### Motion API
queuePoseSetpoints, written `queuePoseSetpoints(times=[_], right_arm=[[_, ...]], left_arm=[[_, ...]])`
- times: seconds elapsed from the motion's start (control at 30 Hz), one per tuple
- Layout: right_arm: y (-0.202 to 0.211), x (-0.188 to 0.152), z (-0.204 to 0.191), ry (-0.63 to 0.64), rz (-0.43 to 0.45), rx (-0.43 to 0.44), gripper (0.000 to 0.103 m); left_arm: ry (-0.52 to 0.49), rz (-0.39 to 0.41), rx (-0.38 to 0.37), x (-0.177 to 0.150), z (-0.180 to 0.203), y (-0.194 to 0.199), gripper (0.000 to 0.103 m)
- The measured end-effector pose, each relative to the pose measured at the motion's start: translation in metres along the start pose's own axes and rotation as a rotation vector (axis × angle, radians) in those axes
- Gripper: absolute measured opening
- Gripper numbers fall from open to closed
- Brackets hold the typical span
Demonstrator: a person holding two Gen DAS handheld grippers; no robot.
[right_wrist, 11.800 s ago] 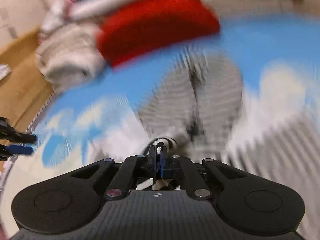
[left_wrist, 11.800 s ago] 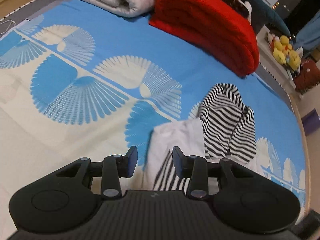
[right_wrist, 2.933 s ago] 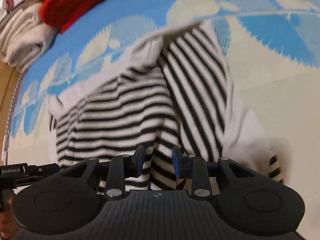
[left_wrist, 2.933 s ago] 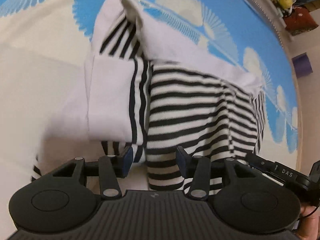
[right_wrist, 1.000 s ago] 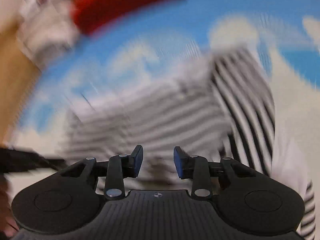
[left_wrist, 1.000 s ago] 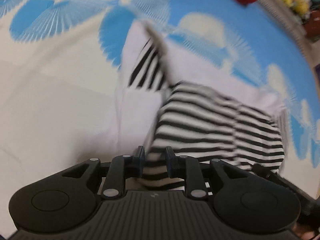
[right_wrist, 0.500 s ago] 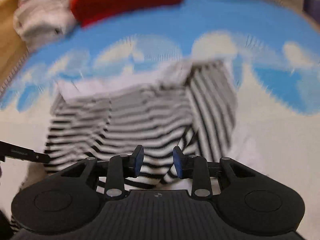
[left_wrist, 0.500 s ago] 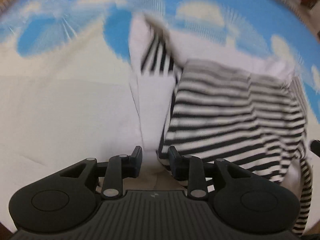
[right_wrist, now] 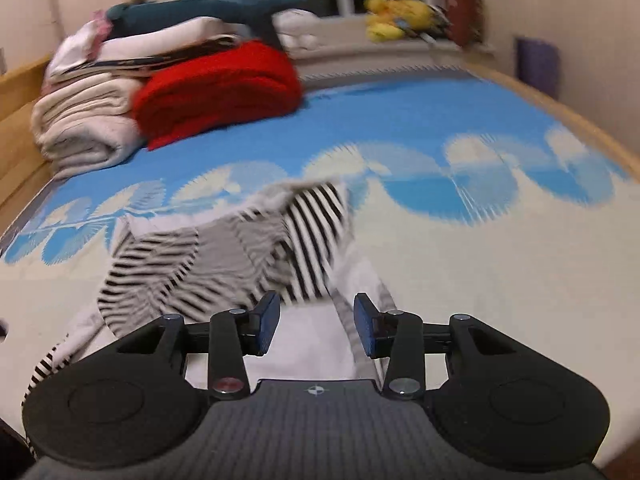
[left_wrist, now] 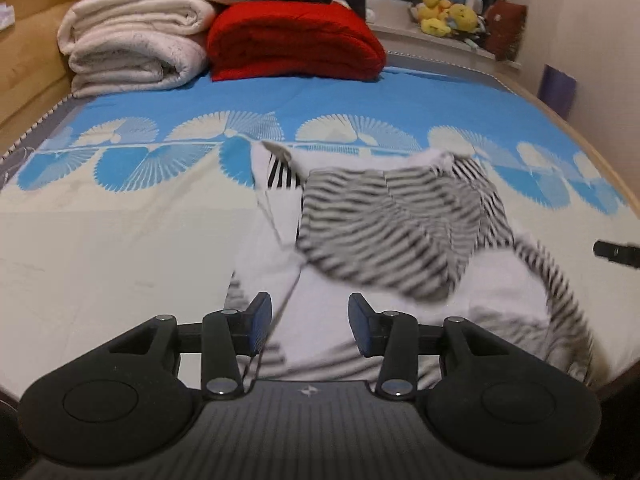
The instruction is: Fold small clothes
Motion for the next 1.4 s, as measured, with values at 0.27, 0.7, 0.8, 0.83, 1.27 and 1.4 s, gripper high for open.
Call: queuePoseSetpoints(times=[0.27, 0.7, 0.8, 0.83, 1.27, 1.4], right_arm=[[-0.007, -0.048, 0.023, -0.097, -0.074, -0.111, 0.043], [-0.008, -0.063, 0.02, -0.074, -0.131, -0.115, 0.043], [-0.006, -0.065, 0.021, -0.069, -0.137, -0.122, 0.044], [-0.006, -0.065, 0.022, -0.07, -0.137, -0.123, 0.044], [-0.006, -0.074, 0.035, -0.081, -0.173, -0.158, 0.044], [-0.008, -0.076, 0.036, -0.079, -0.183, -0.161, 0.044]], left_arm=[[-0.037, -0.067, -0.026, -0.05, 0.01, -0.012, 0.043], [-0.003, -0.139, -0.009, -0.063, 0.003, -0.033, 0.043], [-0.007, -0.135, -0.007, -0.062, 0.005, -0.032, 0.043], [-0.004, -0.136, -0.008, -0.062, 0.005, -0.033, 0.043], [-0.003, -0.167, -0.006, -0.067, 0.011, -0.041, 0.045], [-0.007, -0.173, -0.002, -0.068, 0.011, -0.043, 0.045]])
Point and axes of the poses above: each gripper's, at about its wrist camera, not at the fingertips, and y roughly against the way its jaws point, z to its right, x to its top, the point moved 8 cm from there along -y, roughly the way its jaws point, and after that the axes turned 8 degrees about z, right-handed, at the moved point
